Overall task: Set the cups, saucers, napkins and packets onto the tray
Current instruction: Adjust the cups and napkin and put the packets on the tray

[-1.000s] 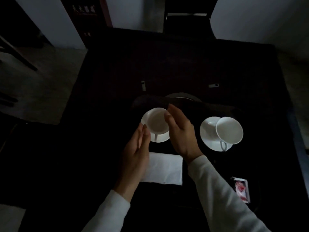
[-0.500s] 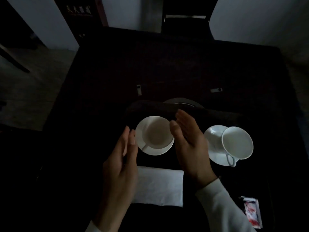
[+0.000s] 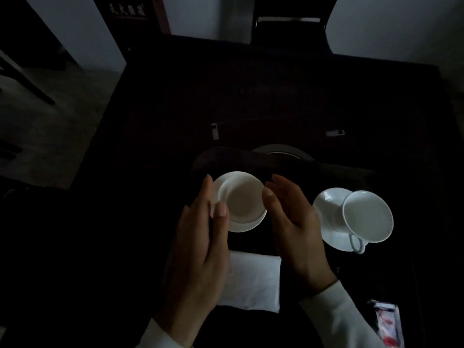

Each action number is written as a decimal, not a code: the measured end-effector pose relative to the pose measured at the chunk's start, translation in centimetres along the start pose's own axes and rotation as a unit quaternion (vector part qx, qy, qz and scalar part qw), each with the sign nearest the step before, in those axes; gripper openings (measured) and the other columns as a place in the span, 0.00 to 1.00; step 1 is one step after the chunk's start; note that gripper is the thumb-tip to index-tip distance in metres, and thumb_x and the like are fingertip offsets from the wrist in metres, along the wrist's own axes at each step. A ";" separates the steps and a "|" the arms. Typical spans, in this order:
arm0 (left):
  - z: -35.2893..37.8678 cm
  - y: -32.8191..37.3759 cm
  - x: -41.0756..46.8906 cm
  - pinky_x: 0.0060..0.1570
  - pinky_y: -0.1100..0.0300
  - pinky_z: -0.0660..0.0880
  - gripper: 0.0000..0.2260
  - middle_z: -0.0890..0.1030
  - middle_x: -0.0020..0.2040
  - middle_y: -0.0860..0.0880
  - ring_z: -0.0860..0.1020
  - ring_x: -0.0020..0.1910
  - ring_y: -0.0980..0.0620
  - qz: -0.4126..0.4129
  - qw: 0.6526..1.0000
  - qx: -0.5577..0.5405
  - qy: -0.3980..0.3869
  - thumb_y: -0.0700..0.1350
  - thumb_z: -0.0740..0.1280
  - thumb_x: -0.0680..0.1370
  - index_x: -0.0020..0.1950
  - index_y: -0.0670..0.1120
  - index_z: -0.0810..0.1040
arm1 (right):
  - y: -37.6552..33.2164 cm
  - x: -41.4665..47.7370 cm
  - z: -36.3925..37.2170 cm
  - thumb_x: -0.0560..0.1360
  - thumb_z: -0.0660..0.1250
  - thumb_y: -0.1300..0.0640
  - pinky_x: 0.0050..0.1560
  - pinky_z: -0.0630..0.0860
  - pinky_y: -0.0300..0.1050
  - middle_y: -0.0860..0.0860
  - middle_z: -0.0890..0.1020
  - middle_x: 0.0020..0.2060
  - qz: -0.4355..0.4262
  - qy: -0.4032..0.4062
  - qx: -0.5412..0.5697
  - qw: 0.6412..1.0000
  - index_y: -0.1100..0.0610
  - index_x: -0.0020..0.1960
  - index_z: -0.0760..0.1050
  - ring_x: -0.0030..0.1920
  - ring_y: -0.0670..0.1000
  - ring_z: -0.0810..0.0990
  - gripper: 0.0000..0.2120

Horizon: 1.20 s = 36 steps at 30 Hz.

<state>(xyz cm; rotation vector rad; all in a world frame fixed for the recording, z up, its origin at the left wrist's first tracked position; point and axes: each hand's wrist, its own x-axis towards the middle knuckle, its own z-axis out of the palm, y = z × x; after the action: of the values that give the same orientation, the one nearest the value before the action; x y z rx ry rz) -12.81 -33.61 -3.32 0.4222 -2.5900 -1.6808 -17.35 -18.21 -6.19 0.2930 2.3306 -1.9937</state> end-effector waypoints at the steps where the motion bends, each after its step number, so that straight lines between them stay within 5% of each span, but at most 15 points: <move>1: 0.0 0.2 -0.9 0.67 0.59 0.66 0.23 0.66 0.73 0.71 0.64 0.72 0.70 0.011 1.000 -0.005 0.016 0.70 0.49 0.79 0.75 0.71 0.59 | -0.1 0.3 -0.1 0.78 0.66 0.42 0.57 0.78 0.35 0.38 0.84 0.58 -0.003 0.005 0.005 1.000 0.43 0.68 0.75 0.59 0.36 0.81 0.19; 5: 1.8 1.7 -4.0 0.60 0.58 0.73 0.09 0.82 0.63 0.60 0.77 0.63 0.63 -0.116 0.977 -0.141 0.110 0.62 0.60 0.79 0.58 0.70 0.75 | -0.9 2.6 0.2 0.81 0.65 0.47 0.58 0.78 0.34 0.42 0.85 0.57 -0.005 -0.019 0.007 1.000 0.48 0.67 0.77 0.59 0.38 0.81 0.16; 7: 2.9 2.1 -4.0 0.58 0.56 0.74 0.02 0.83 0.62 0.51 0.79 0.60 0.59 -0.212 0.946 -0.209 0.127 0.52 0.64 0.82 0.53 0.58 0.73 | -1.1 3.3 0.5 0.81 0.64 0.47 0.56 0.78 0.34 0.43 0.86 0.56 -0.001 -0.044 0.001 0.999 0.48 0.65 0.79 0.59 0.38 0.82 0.15; 9: 3.6 2.3 -3.4 0.58 0.54 0.73 0.08 0.81 0.62 0.46 0.78 0.60 0.59 -0.255 0.927 -0.248 0.117 0.52 0.65 0.81 0.49 0.53 0.67 | -1.0 3.3 0.5 0.81 0.64 0.46 0.54 0.77 0.31 0.43 0.86 0.56 -0.004 -0.055 -0.011 0.998 0.48 0.65 0.79 0.58 0.37 0.81 0.15; 14: 3.8 2.8 -2.6 0.51 0.63 0.71 0.14 0.80 0.57 0.55 0.78 0.58 0.62 -0.252 0.929 -0.243 0.116 0.63 0.64 0.70 0.50 0.58 0.67 | -0.3 2.1 0.1 0.81 0.66 0.48 0.51 0.76 0.29 0.42 0.86 0.53 -0.012 -0.029 -0.003 0.999 0.50 0.63 0.80 0.56 0.37 0.83 0.13; 17: 2.9 2.6 -2.5 0.53 0.63 0.71 0.08 0.79 0.58 0.58 0.78 0.57 0.65 -0.239 0.939 -0.230 0.091 0.65 0.64 0.73 0.48 0.66 0.69 | 0.2 1.4 -0.4 0.79 0.68 0.47 0.51 0.76 0.28 0.39 0.86 0.53 -0.013 -0.020 0.008 1.000 0.50 0.63 0.80 0.55 0.37 0.83 0.14; 22: 3.1 2.3 -3.4 0.63 0.54 0.73 0.14 0.83 0.59 0.53 0.79 0.57 0.65 -0.223 0.934 -0.241 0.143 0.55 0.68 0.72 0.51 0.52 0.70 | 0.0 1.9 -1.1 0.79 0.68 0.47 0.58 0.79 0.38 0.42 0.86 0.55 0.005 -0.024 0.037 0.999 0.50 0.65 0.79 0.59 0.40 0.83 0.17; 26: 3.6 3.0 -3.7 0.52 0.69 0.72 0.08 0.80 0.57 0.68 0.77 0.59 0.66 -0.235 0.932 -0.258 0.103 0.59 0.67 0.70 0.44 0.63 0.70 | -0.3 1.7 -0.9 0.78 0.67 0.44 0.60 0.78 0.44 0.42 0.86 0.55 0.009 -0.043 0.032 0.999 0.47 0.65 0.79 0.59 0.41 0.83 0.17; 31: 2.8 3.0 -2.9 0.42 0.83 0.68 0.15 0.79 0.61 0.60 0.74 0.57 0.73 -0.194 0.947 -0.238 0.097 0.59 0.65 0.69 0.52 0.55 0.69 | 0.3 0.1 -1.0 0.80 0.68 0.48 0.55 0.79 0.36 0.42 0.86 0.54 0.005 -0.028 0.040 0.999 0.44 0.61 0.79 0.58 0.42 0.84 0.11; 36: 2.5 2.3 -3.2 0.49 0.78 0.71 0.11 0.79 0.66 0.57 0.75 0.62 0.71 -0.165 0.949 -0.248 0.103 0.56 0.67 0.69 0.49 0.60 0.71 | 0.1 -1.1 -1.1 0.79 0.69 0.47 0.55 0.79 0.34 0.43 0.85 0.57 0.010 -0.028 0.050 0.998 0.42 0.63 0.78 0.60 0.42 0.83 0.13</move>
<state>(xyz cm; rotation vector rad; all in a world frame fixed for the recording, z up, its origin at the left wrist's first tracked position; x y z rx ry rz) -10.63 -29.72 -1.88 0.9725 -1.9322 -2.1604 -16.20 -17.19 -5.94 0.2606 2.1897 -2.0844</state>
